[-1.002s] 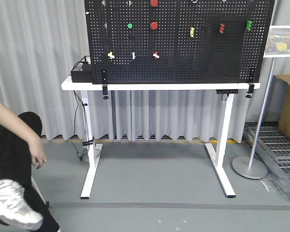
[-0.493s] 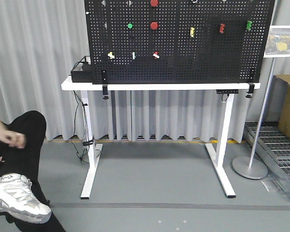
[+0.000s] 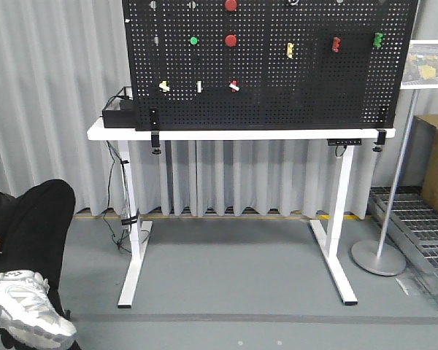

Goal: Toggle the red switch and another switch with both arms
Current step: 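Drive the base forward up to the black pegboard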

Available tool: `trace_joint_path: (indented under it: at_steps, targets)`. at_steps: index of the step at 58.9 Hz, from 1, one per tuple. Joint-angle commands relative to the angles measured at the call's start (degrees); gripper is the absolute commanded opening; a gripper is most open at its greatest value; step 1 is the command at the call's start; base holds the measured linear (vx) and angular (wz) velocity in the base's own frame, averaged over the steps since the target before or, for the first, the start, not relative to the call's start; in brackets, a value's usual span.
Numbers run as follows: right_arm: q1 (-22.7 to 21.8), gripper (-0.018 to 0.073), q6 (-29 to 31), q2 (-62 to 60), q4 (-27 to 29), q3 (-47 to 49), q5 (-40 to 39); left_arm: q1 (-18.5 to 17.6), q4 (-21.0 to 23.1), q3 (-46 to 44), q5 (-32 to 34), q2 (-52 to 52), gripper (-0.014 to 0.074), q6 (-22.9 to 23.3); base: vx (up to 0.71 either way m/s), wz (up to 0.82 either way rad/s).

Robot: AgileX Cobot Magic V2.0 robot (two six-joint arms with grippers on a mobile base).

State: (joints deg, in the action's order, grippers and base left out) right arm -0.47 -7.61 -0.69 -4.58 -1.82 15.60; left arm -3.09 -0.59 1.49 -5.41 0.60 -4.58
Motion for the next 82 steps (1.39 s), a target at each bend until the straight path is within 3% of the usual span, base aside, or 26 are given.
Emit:
trace_joint_path:
  at_steps: [1, 41, 82]
  targets:
    - [-0.23, -0.0006, 0.58, -0.56, -0.37, -0.3, -4.57, 0.08, 0.59, 1.06, 4.89, 0.98, 0.0003, 0.63, 0.14, 0.02]
    - [-0.23, -0.0006, 0.58, -0.56, -0.37, -0.3, -4.57, 0.08, 0.59, 1.06, 4.89, 0.98, 0.0003, 0.63, 0.23, 0.02]
    - [-0.23, -0.0006, 0.58, -0.56, -0.37, -0.3, -4.57, 0.08, 0.59, 1.06, 4.89, 0.98, 0.0003, 0.63, 0.43, 0.01]
